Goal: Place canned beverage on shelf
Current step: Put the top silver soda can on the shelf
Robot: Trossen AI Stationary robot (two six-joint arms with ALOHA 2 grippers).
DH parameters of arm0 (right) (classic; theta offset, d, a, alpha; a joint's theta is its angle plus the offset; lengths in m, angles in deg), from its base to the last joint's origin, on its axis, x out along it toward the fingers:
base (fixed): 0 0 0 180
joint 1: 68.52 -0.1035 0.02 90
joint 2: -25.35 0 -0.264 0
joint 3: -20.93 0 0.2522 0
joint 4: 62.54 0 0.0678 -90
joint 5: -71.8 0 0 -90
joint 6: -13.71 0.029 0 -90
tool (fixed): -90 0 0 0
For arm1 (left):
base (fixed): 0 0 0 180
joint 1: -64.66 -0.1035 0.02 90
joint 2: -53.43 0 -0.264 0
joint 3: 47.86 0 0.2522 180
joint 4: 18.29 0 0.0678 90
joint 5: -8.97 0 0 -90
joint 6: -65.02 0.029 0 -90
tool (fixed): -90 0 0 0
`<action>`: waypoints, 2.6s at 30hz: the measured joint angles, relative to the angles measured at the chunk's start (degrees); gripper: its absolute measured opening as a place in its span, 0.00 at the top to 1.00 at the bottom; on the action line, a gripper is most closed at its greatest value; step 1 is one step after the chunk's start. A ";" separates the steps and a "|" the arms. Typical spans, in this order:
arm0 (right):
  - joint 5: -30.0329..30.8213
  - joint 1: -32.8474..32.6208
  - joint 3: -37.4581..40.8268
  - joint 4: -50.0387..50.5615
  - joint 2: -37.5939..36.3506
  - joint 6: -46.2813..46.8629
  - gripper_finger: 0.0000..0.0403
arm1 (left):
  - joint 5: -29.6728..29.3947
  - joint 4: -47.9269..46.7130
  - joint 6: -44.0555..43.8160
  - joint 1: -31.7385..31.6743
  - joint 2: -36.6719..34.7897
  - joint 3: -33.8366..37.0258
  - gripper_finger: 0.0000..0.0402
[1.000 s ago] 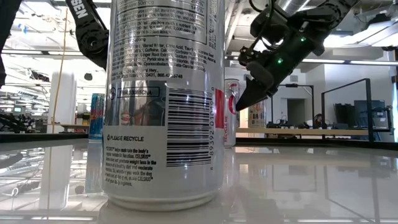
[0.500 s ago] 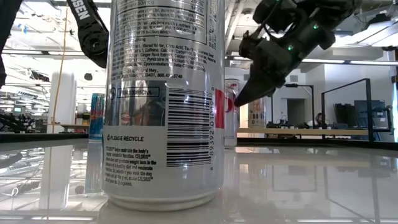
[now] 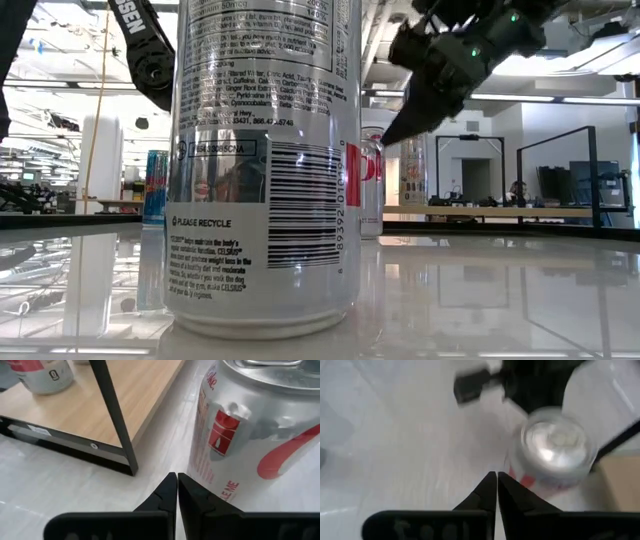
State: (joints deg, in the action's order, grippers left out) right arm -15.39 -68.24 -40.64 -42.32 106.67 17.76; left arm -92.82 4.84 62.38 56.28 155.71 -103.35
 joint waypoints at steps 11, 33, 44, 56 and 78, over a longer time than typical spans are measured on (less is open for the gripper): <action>0.07 2.27 -0.42 -6.29 -2.65 -4.71 0.85 | 0.00 -4.14 0.90 0.02 -2.42 0.07 1.00; 0.05 6.25 -0.36 -10.37 -0.03 -8.71 0.53 | 0.49 -7.49 2.43 1.97 -5.24 0.07 1.00; 0.07 6.27 -0.36 -9.77 0.50 -8.58 0.15 | 1.01 -6.63 2.45 1.95 -5.24 0.07 1.00; 0.11 6.25 -0.34 -9.46 0.52 -8.43 0.12 | 0.98 -6.35 2.45 1.95 -5.24 0.07 1.00; 3.11 6.41 -0.34 -9.47 0.52 -5.57 0.12 | 0.96 -6.37 2.67 1.92 -5.24 0.07 1.00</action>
State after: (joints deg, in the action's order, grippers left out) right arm -12.29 -61.83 -40.97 -51.79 107.20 12.19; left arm -91.86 -1.53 65.05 58.20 150.47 -103.29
